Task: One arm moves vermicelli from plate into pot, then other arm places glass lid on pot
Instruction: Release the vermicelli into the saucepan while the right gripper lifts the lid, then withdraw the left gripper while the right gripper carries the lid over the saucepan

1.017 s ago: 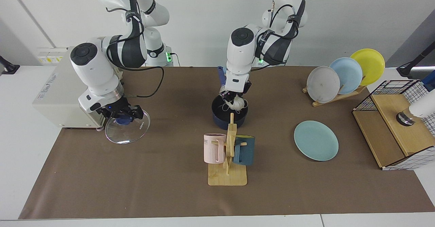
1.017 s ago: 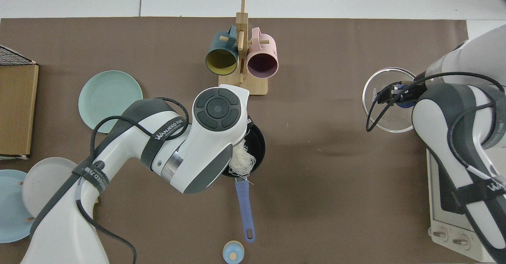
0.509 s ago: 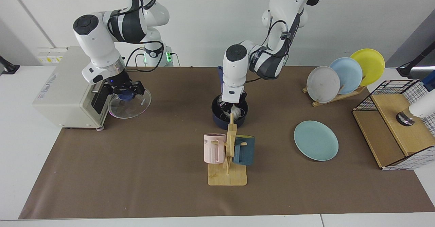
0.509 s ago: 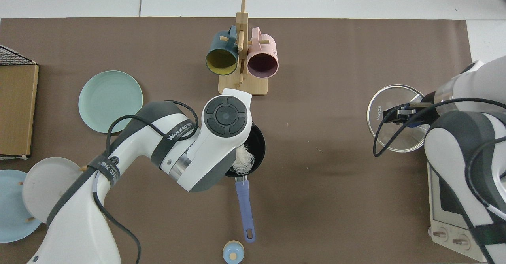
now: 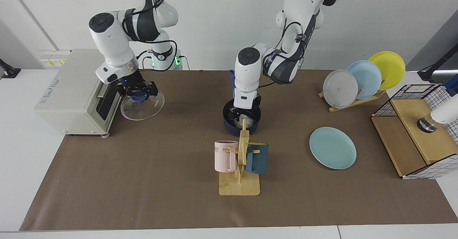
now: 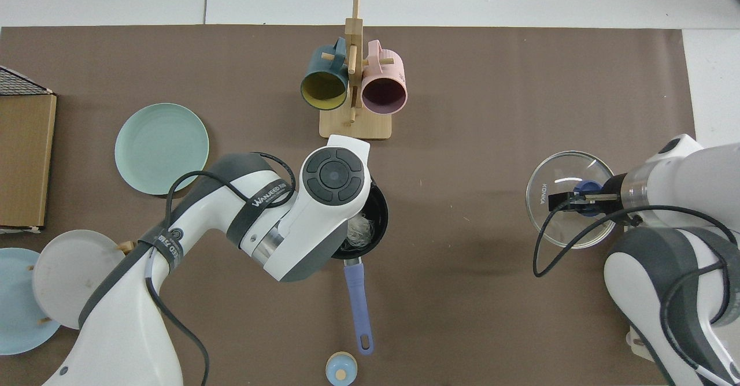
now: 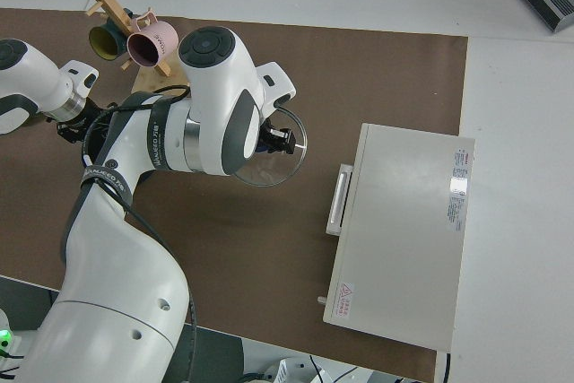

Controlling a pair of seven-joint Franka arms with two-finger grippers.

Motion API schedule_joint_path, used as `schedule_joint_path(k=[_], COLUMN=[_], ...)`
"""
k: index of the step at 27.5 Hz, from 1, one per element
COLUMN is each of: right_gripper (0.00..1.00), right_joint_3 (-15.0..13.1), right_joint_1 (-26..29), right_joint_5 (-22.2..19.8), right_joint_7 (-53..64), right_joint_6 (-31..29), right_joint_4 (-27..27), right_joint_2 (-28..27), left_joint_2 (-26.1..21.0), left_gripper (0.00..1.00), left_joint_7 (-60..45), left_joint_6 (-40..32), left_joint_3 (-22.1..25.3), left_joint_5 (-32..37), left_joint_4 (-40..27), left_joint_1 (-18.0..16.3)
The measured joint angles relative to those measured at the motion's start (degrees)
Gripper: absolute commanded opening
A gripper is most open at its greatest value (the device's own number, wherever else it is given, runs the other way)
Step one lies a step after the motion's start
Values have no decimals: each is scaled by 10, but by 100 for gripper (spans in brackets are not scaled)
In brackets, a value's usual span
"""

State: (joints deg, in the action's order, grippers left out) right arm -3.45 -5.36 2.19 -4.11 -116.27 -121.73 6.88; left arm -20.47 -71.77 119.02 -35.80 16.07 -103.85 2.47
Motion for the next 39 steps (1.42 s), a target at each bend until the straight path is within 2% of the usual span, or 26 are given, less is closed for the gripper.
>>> schedule_joint_path(k=[8,14,21,28,33,39], right_gripper=[0,0,0,0,0,0], right_joint_3=[1,10,86,153,181,199], right_joint_1=[-22,-61,-73,-80,-90,-112], right_joint_5=[0,0,45,52,48,26], right_joint_7=[-24,-83,-207,-308,-372,-447], right_joint_6=[0,8,37,39,39,38], right_joint_4=[6,29,79,122,160,206], right_joint_2=[0,-5,-23,-62,-103,-163], left_joint_2=[27,43,64,93,111,117], left_gripper=[99,99,99,99,99,99], left_joint_7=[176,304,493,614,626,626], left_joint_6=[-64,-134,-152,-166,-174,-177], left_joint_3=[28,100,207,292,302,290], left_joint_5=[1,-23,-82,-140,-149,-152], left_joint_4=[37,102,129,132,132,132], left_joint_1=[-39,-34,-25,-29,-29,-26])
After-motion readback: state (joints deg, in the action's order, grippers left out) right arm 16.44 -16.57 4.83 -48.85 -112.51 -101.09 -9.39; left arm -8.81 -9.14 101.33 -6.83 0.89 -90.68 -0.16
